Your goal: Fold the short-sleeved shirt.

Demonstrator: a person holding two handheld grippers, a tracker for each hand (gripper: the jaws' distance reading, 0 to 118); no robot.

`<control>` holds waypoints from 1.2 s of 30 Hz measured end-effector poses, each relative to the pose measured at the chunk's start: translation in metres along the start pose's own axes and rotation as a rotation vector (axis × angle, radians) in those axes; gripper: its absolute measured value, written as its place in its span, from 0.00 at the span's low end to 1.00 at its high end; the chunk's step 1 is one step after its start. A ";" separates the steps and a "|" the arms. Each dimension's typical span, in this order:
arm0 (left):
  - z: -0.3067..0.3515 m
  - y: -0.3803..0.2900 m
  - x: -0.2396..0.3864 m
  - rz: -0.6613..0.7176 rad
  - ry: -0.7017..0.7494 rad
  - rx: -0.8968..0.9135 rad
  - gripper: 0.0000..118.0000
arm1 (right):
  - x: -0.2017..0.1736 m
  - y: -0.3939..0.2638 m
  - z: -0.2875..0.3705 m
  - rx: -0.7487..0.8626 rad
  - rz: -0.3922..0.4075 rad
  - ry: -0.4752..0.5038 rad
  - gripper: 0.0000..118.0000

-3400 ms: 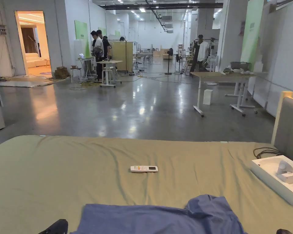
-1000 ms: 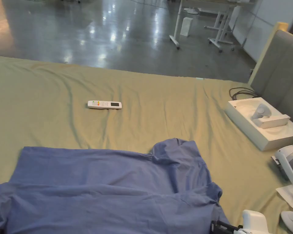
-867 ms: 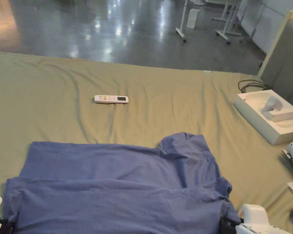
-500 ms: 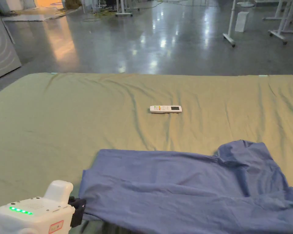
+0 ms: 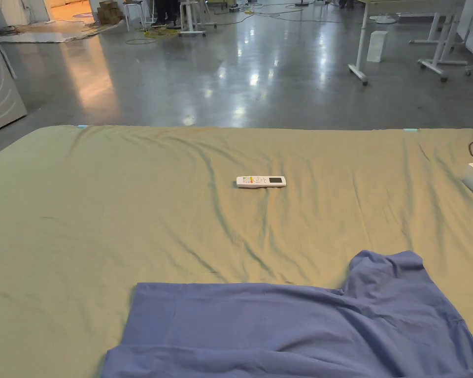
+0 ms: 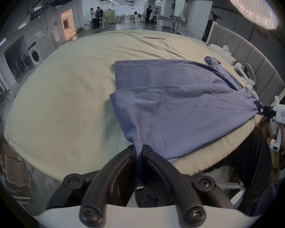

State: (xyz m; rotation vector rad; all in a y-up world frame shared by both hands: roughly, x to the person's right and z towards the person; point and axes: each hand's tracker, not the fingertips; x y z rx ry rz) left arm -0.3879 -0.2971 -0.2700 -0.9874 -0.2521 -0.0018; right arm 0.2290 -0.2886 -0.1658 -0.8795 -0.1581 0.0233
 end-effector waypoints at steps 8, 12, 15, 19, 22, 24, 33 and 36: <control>0.030 -0.006 0.000 0.148 -0.085 0.218 0.78 | 0.006 0.002 0.007 0.102 -0.077 0.017 0.73; 0.098 0.014 0.032 0.037 -0.126 0.454 0.78 | -0.010 0.029 0.080 0.365 -0.024 0.068 0.73; 0.161 0.030 0.068 -0.066 -0.058 0.681 0.78 | -0.034 0.051 0.138 0.523 0.088 0.009 0.74; 0.226 0.036 0.116 -0.085 -0.022 0.864 0.78 | -0.069 0.068 0.192 0.718 0.200 -0.018 0.74; 0.241 0.032 0.142 -0.149 0.014 0.916 0.78 | -0.088 0.072 0.212 0.792 0.221 0.005 0.74; 0.251 0.026 0.157 -0.202 0.008 0.948 0.78 | -0.097 0.069 0.220 0.808 0.214 0.021 0.71; 0.266 0.011 0.181 -0.275 0.056 0.944 0.03 | -0.105 0.049 0.229 0.803 0.152 0.104 0.04; 0.264 0.008 0.183 -0.254 0.052 0.930 0.01 | -0.104 0.048 0.230 0.792 0.149 0.104 0.00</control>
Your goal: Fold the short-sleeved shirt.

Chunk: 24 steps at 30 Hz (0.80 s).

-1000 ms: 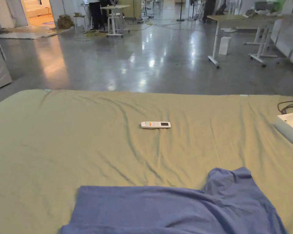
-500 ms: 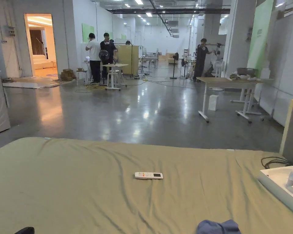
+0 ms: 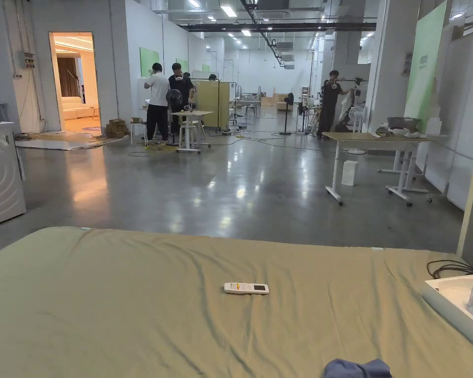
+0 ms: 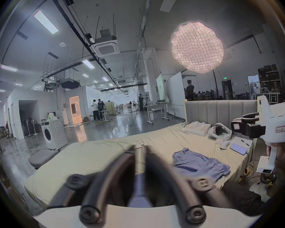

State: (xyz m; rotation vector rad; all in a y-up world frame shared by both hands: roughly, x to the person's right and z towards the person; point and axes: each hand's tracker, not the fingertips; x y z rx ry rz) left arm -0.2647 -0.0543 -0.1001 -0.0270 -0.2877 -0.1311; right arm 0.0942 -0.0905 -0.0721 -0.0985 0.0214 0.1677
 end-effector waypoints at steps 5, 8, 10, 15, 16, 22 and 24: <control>0.002 -0.004 0.003 0.031 -0.020 -0.002 0.01 | 0.005 0.004 0.000 -0.002 -0.020 0.007 0.00; 0.002 -0.003 0.000 0.018 -0.014 -0.014 0.01 | 0.007 0.006 -0.001 0.008 -0.032 0.004 0.00; 0.003 0.001 -0.003 0.019 -0.017 -0.009 0.01 | 0.009 0.007 -0.001 0.010 -0.037 0.005 0.00; 0.000 0.000 -0.006 0.026 -0.011 -0.021 0.01 | 0.010 0.006 -0.003 0.003 -0.043 0.004 0.00; 0.000 -0.001 -0.007 0.025 -0.013 -0.020 0.01 | 0.011 0.006 -0.003 -0.005 -0.043 0.005 0.00; -0.005 -0.002 -0.010 0.032 -0.005 -0.045 0.01 | 0.010 0.003 -0.007 -0.018 -0.043 0.009 0.00; -0.008 -0.005 -0.013 0.031 -0.002 -0.055 0.01 | 0.010 0.002 -0.009 -0.028 -0.045 0.015 0.00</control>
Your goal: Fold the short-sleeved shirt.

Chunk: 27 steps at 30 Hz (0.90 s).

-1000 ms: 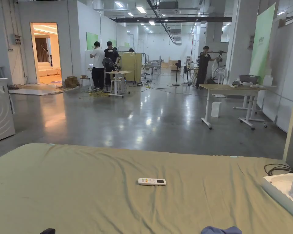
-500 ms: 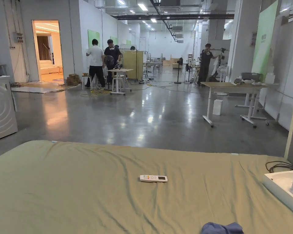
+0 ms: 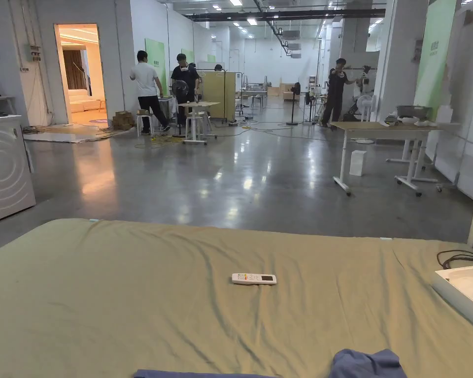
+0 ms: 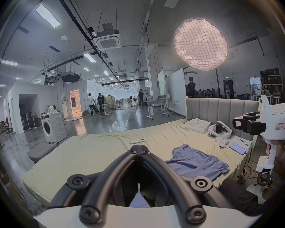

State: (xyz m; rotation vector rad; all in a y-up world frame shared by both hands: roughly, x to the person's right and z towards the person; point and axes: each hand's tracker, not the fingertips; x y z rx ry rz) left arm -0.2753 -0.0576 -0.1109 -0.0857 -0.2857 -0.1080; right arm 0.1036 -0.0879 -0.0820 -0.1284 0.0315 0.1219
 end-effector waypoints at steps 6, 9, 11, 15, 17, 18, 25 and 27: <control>-0.023 -0.015 -0.020 0.145 -0.018 -0.102 0.17 | 0.001 -0.013 -0.011 -0.056 -0.013 0.011 0.00; -0.045 -0.025 -0.047 0.286 -0.066 -0.154 0.83 | 0.005 -0.025 -0.019 -0.103 -0.028 0.028 0.00; -0.071 -0.034 -0.067 0.326 -0.047 -0.206 0.86 | 0.008 -0.034 -0.026 -0.135 -0.037 0.019 0.00; -0.144 -0.068 -0.106 0.358 0.018 -0.307 0.86 | 0.018 -0.054 -0.045 -0.218 -0.084 0.015 0.00; -0.192 -0.093 -0.127 0.379 0.021 -0.378 0.86 | 0.024 -0.063 -0.055 -0.257 -0.101 0.006 0.00; -0.219 -0.108 -0.135 0.377 0.048 -0.423 0.86 | 0.027 -0.068 -0.060 -0.276 -0.111 0.002 0.00; -0.370 -0.212 -0.178 0.439 0.152 -0.774 0.86 | 0.042 -0.097 -0.086 -0.430 -0.174 -0.036 0.00; -0.389 -0.227 -0.180 0.444 0.154 -0.818 0.86 | 0.044 -0.103 -0.090 -0.450 -0.202 -0.062 0.00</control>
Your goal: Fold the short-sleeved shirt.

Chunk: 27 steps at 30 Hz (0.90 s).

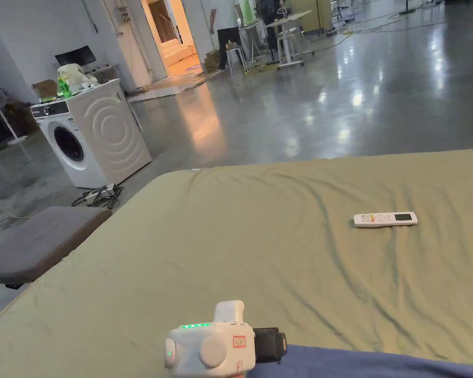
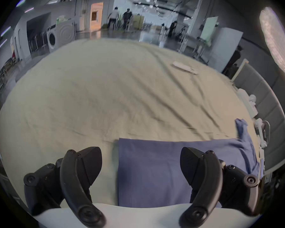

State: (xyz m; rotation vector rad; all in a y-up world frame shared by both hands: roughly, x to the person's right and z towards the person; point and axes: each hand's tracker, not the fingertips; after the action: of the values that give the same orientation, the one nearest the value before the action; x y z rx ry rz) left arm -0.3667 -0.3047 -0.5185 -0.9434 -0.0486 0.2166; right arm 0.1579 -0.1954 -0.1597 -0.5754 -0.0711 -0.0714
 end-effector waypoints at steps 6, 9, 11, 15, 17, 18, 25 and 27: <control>-0.044 0.005 -0.002 0.002 0.099 -0.130 0.57 | 0.003 -0.008 -0.008 -0.042 -0.021 -0.014 0.00; -0.028 0.003 0.019 -0.132 0.120 -0.084 0.09 | 0.002 -0.011 -0.007 -0.057 0.008 -0.026 0.00; -0.023 0.000 0.031 -0.213 0.125 -0.083 0.09 | 0.003 -0.013 -0.008 -0.061 0.007 -0.016 0.00; -0.040 0.002 0.033 -0.200 0.125 -0.118 0.09 | 0.011 -0.009 -0.019 -0.066 -0.007 0.003 0.00; -0.043 0.002 0.028 -0.123 0.106 -0.151 0.09 | 0.020 0.004 -0.025 -0.049 -0.002 0.007 0.00; -0.044 0.003 0.027 -0.098 0.099 -0.167 0.09 | 0.027 0.014 -0.031 -0.032 -0.003 0.019 0.00; -0.041 0.017 0.036 -0.161 0.103 -0.237 0.09 | 0.092 0.106 -0.175 -0.220 -0.122 0.110 0.80; -0.039 0.019 0.038 -0.160 0.099 -0.249 0.09 | 0.102 0.117 -0.236 -0.319 -0.121 0.051 0.79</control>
State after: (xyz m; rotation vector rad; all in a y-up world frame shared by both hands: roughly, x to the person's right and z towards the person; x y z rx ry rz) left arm -0.3272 -0.3173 -0.5593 -1.1910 -0.0604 0.0154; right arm 0.2809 -0.2316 -0.4118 -0.8878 -0.0451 -0.2174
